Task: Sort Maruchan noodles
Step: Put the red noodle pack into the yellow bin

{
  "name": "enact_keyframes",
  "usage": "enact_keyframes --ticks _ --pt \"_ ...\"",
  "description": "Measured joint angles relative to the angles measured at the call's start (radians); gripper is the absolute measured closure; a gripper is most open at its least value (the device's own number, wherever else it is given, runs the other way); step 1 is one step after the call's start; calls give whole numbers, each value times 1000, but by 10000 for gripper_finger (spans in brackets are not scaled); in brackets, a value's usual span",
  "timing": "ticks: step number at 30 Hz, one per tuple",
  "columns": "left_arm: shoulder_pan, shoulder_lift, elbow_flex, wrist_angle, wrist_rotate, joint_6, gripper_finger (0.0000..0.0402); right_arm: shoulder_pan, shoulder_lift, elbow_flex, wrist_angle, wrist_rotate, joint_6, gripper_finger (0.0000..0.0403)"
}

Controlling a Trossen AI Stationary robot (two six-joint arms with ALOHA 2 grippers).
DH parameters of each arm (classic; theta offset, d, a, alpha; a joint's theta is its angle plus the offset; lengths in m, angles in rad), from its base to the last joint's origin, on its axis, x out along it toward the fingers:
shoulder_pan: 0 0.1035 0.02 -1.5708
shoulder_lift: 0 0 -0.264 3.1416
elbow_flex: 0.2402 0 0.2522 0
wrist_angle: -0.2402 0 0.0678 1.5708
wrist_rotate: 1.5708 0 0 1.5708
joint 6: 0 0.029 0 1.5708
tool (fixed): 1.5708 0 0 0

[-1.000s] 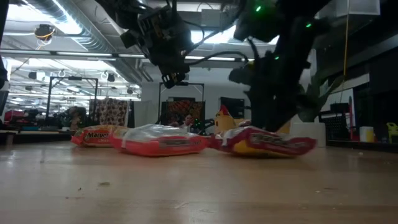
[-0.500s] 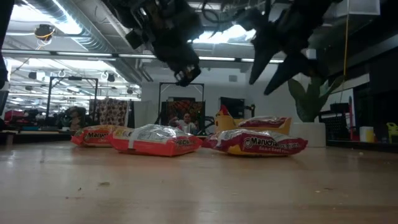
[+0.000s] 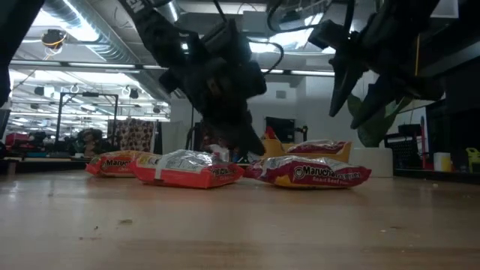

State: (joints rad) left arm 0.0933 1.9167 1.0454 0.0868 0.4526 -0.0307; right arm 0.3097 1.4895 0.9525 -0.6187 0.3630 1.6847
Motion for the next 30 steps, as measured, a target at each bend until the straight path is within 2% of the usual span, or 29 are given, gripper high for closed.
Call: enact_keyframes --ticks 7,11,20,25,30 --pt "6 10 0 28 -35 -25 401 7 0 -12 12 22 14 251" --pt "19 -5 2 77 -95 -25 401 6 0 -12 12 23 15 251" --pt "55 32 0 82 -93 -20 401 4 0 -12 6 52 38 249" --pt "42 41 -4 83 -82 -20 401 4 0 -27 7 54 39 211" --pt "38 40 -35 97 -103 -16 401 4 0 -91 101 34 67 156"
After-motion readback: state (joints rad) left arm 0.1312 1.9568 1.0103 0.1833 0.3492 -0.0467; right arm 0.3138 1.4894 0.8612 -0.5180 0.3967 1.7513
